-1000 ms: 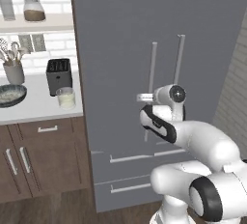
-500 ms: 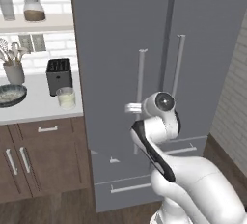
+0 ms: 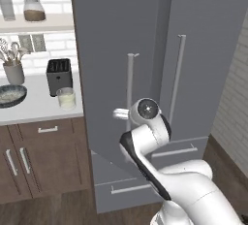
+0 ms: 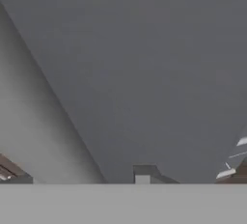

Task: Grab a lemon wedge from the fridge and one ice cube from the ice bowl, and put them in the glass of lemonade.

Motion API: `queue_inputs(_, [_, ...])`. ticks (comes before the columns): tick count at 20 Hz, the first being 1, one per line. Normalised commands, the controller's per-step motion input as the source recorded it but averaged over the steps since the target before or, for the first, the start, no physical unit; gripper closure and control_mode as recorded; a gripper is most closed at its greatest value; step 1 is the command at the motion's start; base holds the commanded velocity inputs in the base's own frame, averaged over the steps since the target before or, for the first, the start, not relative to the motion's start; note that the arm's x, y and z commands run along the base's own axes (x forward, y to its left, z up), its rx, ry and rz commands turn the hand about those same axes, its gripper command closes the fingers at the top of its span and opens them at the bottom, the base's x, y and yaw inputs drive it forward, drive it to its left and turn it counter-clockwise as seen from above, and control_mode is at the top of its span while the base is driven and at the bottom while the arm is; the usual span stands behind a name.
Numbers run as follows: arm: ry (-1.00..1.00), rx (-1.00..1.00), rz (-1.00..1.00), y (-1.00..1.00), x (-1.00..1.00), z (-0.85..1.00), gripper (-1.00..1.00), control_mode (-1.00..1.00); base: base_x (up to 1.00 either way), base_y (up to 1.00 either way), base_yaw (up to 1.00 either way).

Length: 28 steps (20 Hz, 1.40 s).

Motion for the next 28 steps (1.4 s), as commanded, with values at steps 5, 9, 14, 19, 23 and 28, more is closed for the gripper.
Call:
queue_inputs(5, [-0.01, 0.01, 0.00, -0.03, -0.62, 0.47, -1.00, -1.00, 0.00, 0.00, 0.00])
queue_inputs(9, [-0.14, 0.15, 0.00, -0.30, -0.75, 0.65, -1.00, -1.00, 0.00, 0.00, 0.00])
queue_inputs(14, [-0.22, 0.33, 0.00, -0.71, -0.82, 0.74, -1.00, -1.00, 0.00, 0.00, 0.00])
queue_inputs(19, [-0.24, 0.49, 0.05, -1.00, -0.55, 0.45, -1.00, -1.00, 0.00, 0.00, 0.00])
queue_inputs(23, [-0.12, 0.55, 0.02, -0.94, -0.16, 0.21, -1.00, -1.00, 0.00, 0.00, 0.00])
queue_inputs(28, [-0.04, 0.34, -0.02, -0.48, 0.07, -0.11, -1.00, -1.00, 0.00, 0.00, 0.00])
